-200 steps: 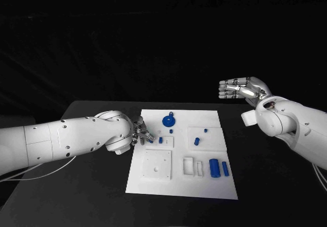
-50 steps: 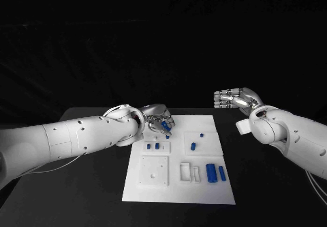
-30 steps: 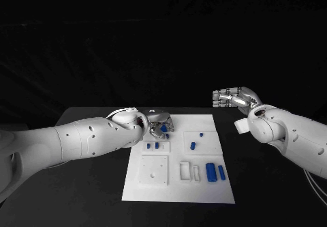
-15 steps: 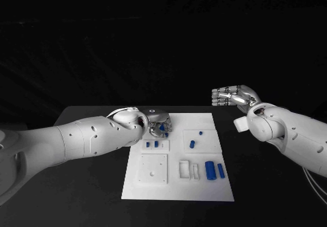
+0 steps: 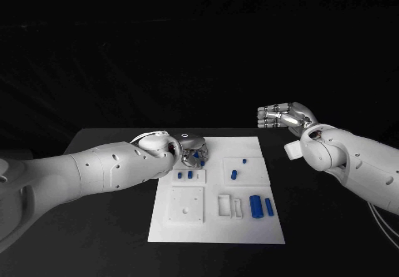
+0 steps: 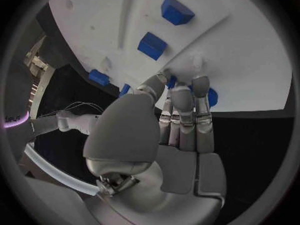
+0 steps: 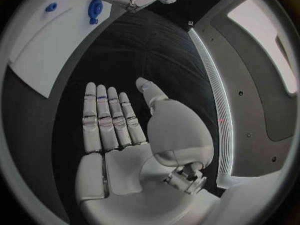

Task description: Assemble the parts on the task board

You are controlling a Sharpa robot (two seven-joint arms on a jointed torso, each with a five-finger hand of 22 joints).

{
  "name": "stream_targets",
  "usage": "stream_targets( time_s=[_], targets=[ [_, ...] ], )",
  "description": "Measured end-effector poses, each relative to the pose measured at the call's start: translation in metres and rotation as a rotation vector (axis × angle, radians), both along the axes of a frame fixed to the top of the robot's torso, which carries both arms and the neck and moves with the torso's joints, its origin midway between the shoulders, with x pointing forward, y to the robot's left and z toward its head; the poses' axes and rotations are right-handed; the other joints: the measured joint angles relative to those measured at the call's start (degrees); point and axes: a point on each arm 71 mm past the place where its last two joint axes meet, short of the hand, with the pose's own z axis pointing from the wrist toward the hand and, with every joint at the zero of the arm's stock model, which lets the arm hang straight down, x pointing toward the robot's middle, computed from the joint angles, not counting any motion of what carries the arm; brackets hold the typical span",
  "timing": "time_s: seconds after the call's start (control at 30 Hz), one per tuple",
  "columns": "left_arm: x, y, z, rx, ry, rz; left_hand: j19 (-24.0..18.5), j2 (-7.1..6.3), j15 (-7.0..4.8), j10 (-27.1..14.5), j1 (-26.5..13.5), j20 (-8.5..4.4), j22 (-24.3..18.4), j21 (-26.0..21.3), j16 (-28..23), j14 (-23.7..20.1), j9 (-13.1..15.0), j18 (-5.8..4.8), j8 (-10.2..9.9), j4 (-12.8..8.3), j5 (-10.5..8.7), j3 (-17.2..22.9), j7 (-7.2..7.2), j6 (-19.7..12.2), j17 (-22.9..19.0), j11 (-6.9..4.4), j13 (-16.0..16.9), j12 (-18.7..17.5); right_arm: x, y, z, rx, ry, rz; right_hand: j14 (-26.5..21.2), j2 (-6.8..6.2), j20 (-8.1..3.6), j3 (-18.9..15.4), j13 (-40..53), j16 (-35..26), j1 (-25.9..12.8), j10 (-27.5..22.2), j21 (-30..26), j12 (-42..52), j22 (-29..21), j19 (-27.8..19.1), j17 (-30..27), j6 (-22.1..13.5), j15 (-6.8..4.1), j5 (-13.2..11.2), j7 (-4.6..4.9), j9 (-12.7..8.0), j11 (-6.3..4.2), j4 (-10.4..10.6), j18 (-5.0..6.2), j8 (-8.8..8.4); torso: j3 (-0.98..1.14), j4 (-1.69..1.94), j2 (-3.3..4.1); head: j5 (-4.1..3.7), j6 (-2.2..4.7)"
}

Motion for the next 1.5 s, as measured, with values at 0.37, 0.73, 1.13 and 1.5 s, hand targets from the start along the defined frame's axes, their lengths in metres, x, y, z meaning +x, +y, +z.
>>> stream_targets(
  time_s=[0.37, 0.73, 1.13, 1.5],
  targets=[
    [0.001, 0.0004, -0.001, 0.003, 0.0, 0.008, -0.21, 1.49, 0.0, 3.88, -0.06, 0.21, 0.04, 0.57, 0.52, 0.01, 0.01, 0.87, 0.0, 0.01, 0.0, 0.31, 0.2, 3.09, -0.14, -0.85, -0.02, 0.0, -0.0001, 0.0005, 0.0001, 0.001, 0.0, 0.002, 0.0, 0.0, 0.0, 0.16, 0.0, 0.0, 0.0, 0.0, 0.0, 0.0, 0.0, 0.0, 0.0, 0.0, 0.0, 0.0, 0.0, 0.0, 0.0, -0.16, 0.0, 0.0, 0.0, -0.01, -0.02, -0.04, -0.02],
    [0.0017, 0.0, -0.0019, -0.013, 0.014, 0.015, -0.21, 2.88, 0.01, 5.11, 0.31, 0.21, 0.03, 1.1, 0.62, 0.02, 0.01, 0.86, 0.0, -0.32, -0.03, -1.91, -0.1, 4.39, -0.43, -1.21, 0.0, 0.0, -0.0002, 0.0007, 0.0001, 0.001, 0.0, 0.003, 0.01, 0.0, 0.0, 0.56, 0.0, 0.0, 0.0, 0.0, 0.0, 0.0, 0.0, 0.0, 0.0, 0.0, -0.01, 0.0, 0.0, 0.0, 0.0, -0.23, 0.0, 0.0, 0.01, -0.01, -0.02, 0.01, -0.04],
    [0.0024, 0.0, -0.0021, -0.033, 0.026, 0.022, -0.34, 3.87, 0.01, 6.02, 0.27, 0.3, 0.02, 1.1, 0.62, 0.02, 0.02, 0.82, -0.01, -0.48, -0.4, -2.07, -0.19, 5.58, -0.61, -1.53, -0.02, 0.0, -0.0002, 0.0013, 0.0001, 0.001, 0.001, 0.005, 0.05, 0.0, 0.0, 1.14, 0.0, 0.0, 0.0, 0.0, 0.0, 0.0, 0.0, 0.0, -0.05, 0.0, -0.05, 0.0, 0.0, 0.0, 0.0, -0.33, 0.0, 0.0, 0.03, -0.01, -0.04, 0.07, 0.28],
    [0.0028, 0.0028, 0.0003, -0.077, 0.006, 0.037, -0.95, 4.46, 0.02, 7.85, 0.54, 0.09, 0.01, 1.53, 0.61, 0.03, 0.06, 0.41, 0.01, -2.6, -1.75, 0.71, -0.4, 7.8, -0.74, -2.14, -0.05, -0.41, -0.0003, 0.0011, 0.0002, 0.0, 0.001, 0.006, 0.06, 0.0, 0.0, 1.13, 0.0, 0.0, 0.0, 0.0, 0.0, 0.0, 0.0, 0.0, -0.05, 0.0, -0.05, 0.0, -0.01, 0.0, 0.0, -0.32, 0.0, 0.0, 0.04, 0.01, -0.05, 0.12, 0.7]
  ],
)
